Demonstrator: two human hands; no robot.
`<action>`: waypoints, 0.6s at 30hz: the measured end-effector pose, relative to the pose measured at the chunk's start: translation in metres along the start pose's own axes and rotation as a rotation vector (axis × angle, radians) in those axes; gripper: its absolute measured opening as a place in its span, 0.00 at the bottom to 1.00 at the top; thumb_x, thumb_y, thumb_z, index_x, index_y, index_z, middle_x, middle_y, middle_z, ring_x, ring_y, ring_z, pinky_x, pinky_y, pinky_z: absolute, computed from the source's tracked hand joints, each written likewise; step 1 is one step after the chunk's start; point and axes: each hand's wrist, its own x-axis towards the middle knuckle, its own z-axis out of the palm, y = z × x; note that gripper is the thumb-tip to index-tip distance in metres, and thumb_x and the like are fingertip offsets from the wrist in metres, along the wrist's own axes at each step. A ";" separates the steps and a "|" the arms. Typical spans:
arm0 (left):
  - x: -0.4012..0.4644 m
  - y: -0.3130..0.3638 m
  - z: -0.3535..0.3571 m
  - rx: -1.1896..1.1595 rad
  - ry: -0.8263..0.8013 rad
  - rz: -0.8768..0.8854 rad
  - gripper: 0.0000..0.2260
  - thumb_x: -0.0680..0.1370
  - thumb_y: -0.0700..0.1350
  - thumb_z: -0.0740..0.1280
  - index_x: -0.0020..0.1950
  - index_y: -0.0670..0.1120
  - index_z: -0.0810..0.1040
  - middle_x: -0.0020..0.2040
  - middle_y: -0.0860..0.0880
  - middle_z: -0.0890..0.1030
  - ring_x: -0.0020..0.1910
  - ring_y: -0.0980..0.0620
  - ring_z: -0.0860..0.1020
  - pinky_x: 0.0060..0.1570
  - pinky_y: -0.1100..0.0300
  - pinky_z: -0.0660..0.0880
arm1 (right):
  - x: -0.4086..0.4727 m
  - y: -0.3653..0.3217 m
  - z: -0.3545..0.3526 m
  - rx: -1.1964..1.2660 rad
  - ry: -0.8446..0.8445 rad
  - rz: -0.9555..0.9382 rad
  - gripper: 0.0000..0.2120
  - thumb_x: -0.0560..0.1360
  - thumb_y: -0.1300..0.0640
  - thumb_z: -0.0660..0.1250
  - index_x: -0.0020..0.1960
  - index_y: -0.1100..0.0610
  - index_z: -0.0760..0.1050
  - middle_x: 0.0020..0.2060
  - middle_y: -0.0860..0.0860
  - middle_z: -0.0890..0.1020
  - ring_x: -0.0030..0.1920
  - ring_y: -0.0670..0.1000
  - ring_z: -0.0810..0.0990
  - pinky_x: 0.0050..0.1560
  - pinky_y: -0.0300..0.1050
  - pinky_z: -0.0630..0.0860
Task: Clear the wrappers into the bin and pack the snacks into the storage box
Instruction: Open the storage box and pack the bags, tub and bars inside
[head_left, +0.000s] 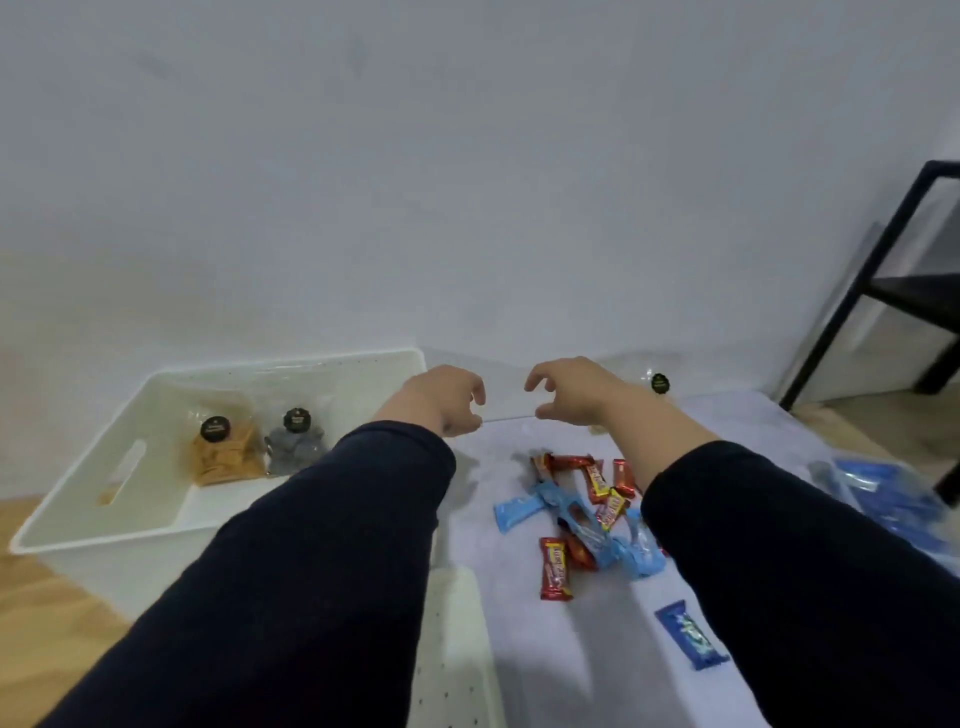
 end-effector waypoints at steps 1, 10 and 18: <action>0.004 0.019 0.007 -0.004 -0.008 0.007 0.16 0.76 0.48 0.66 0.63 0.50 0.75 0.63 0.50 0.76 0.63 0.48 0.74 0.63 0.53 0.71 | -0.009 0.020 -0.001 0.006 -0.012 0.014 0.18 0.76 0.54 0.67 0.66 0.51 0.71 0.63 0.53 0.74 0.62 0.54 0.73 0.59 0.46 0.72; 0.035 0.126 0.061 -0.073 -0.058 -0.035 0.17 0.76 0.48 0.66 0.65 0.48 0.74 0.65 0.48 0.76 0.63 0.48 0.74 0.64 0.53 0.70 | -0.064 0.178 0.000 0.049 -0.046 0.103 0.19 0.75 0.55 0.69 0.64 0.53 0.73 0.65 0.54 0.75 0.64 0.54 0.73 0.62 0.46 0.69; 0.088 0.153 0.097 -0.177 -0.039 -0.165 0.20 0.76 0.49 0.67 0.67 0.49 0.71 0.67 0.46 0.73 0.65 0.46 0.72 0.66 0.52 0.69 | -0.044 0.257 0.025 0.189 -0.034 0.209 0.18 0.74 0.56 0.69 0.63 0.51 0.74 0.64 0.55 0.75 0.63 0.54 0.74 0.60 0.43 0.68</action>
